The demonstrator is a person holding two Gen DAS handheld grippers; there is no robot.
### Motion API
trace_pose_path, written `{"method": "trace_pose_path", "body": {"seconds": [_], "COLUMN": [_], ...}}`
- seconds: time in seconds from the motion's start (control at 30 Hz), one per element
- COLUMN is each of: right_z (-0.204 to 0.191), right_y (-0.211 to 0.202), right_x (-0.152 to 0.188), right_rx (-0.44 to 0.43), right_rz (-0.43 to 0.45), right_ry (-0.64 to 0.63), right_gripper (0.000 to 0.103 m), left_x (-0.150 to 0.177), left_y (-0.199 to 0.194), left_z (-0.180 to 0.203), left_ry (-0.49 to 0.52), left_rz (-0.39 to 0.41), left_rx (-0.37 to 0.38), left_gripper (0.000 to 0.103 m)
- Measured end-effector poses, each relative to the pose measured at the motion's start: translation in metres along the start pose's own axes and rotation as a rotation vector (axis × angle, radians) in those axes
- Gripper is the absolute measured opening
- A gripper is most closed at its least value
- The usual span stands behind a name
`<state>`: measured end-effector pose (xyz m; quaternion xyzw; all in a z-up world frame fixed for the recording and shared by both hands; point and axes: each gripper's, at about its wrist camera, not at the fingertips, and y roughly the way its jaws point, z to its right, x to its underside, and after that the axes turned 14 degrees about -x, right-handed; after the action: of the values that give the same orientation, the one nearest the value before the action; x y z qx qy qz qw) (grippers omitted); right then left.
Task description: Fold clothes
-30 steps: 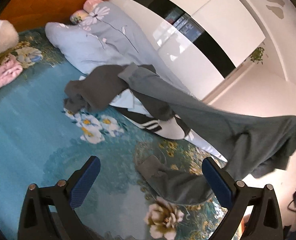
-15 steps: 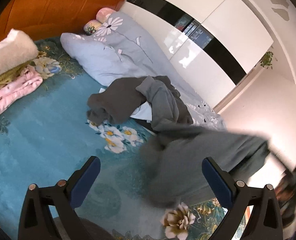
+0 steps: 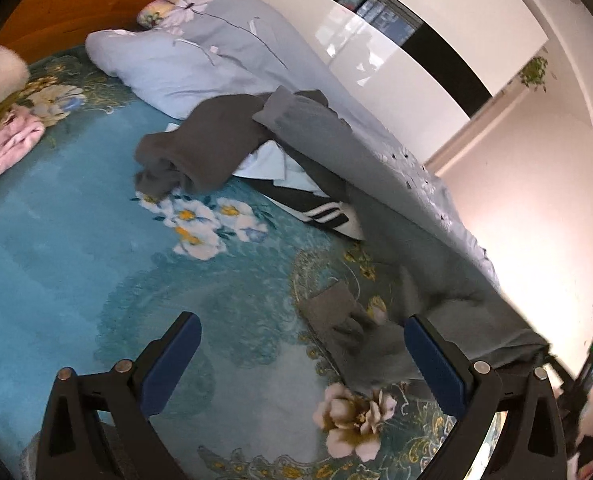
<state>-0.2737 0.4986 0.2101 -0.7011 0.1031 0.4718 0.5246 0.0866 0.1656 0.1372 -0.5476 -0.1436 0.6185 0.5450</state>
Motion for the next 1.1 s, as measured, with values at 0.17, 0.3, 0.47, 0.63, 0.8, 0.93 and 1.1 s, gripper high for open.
{"method": "trace_pose_path", "body": {"seconds": [0.17,0.3,0.47,0.63,0.8,0.93,1.1], "right_z": [-0.013,-0.086,-0.243,-0.379,-0.438,-0.424,-0.38], "right_y": [-0.041,-0.04,-0.015,0.011,0.043,0.045,0.033], "right_x": [-0.043,-0.051,-0.02,0.035,0.084,0.097,0.096], "right_rx": [0.123,-0.014,-0.284,-0.62,-0.713,-0.705,-0.717], "right_rz": [0.131,0.166,0.139,-0.028,-0.203,-0.229,-0.221], "right_ry": [-0.141,-0.289,-0.543,-0.633,-0.628,-0.655,-0.636], "right_gripper": [0.009,0.009,0.009,0.009,0.009,0.014,0.053], "left_x": [-0.001,-0.009,-0.02,-0.024,-0.02,-0.022,-0.026], "left_y": [0.001,-0.011,-0.043,-0.075,-0.085,-0.071,-0.034], "left_z": [0.003,-0.005,-0.036,-0.076,-0.103,-0.106,-0.066], "left_ry": [-0.013,-0.034,-0.084,-0.142,-0.155,-0.176,-0.106], "left_rz": [0.0,0.024,0.096,0.146,0.145,0.119,0.055], "left_rx": [0.011,0.007,-0.046,-0.13,-0.206,-0.196,-0.148], "left_gripper": [0.103,0.103,0.103,0.103,0.103,0.103,0.103]}}
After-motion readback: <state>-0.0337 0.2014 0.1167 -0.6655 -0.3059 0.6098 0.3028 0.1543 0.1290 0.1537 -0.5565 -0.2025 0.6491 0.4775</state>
